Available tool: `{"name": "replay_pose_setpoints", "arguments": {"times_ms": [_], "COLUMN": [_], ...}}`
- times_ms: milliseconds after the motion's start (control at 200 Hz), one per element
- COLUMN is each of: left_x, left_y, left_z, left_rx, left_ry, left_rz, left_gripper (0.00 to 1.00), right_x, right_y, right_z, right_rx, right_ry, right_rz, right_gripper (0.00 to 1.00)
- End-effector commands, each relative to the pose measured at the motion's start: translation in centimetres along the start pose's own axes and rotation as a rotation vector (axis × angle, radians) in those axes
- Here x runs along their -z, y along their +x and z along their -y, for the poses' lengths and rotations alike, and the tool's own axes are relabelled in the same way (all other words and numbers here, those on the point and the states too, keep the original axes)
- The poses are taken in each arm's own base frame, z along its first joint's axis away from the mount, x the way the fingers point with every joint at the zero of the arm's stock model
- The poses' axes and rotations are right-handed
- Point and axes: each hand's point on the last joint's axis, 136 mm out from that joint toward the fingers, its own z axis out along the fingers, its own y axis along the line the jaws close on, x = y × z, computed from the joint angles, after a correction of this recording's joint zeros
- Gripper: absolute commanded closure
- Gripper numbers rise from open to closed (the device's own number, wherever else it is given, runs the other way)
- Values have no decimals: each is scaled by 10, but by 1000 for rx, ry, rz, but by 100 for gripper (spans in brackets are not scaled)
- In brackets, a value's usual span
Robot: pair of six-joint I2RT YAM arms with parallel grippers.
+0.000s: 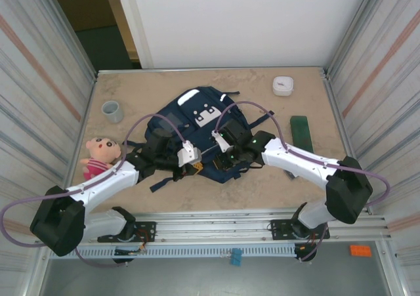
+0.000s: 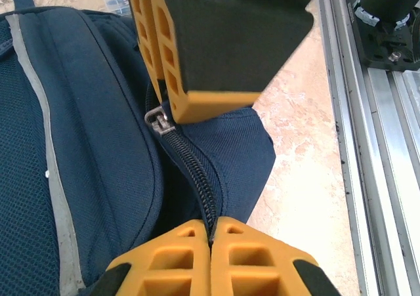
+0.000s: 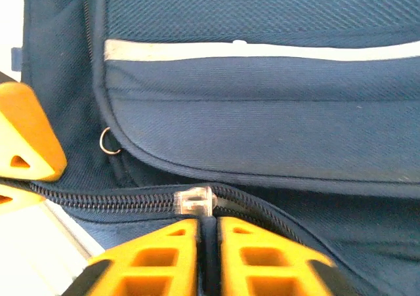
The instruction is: Pack the student bag
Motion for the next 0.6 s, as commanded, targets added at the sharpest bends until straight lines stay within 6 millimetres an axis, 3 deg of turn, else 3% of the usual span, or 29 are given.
{"name": "replay_pose_setpoints", "arguments": {"times_ms": [0,175,361,451,521,596], "left_x": [9,14,24,30,34,39], "left_y": [-17,9,21,25,26,8], "left_z": [-5,-14,-21,-22,-20,-9], "left_rx": [-61,-72,-67,-80,-88,-78], "left_ry": [-43,-108,-142,-154,-156,-115], "left_rz": [30,-101,-142,-158,-162,-116], "left_gripper": [100,100,100,100,100,76], "right_x": [12,27,28,23,20,19], "right_y": [-5,14,30,33,27,21], "right_z": [20,55,70,61,40,15], "right_rx": [-47,-172,-239,-245,-246,-234], "right_ry": [105,170,163,102,-4,-121], "right_rz": [-1,-62,-124,-133,-111,-86], "right_gripper": [100,100,100,100,100,100]}}
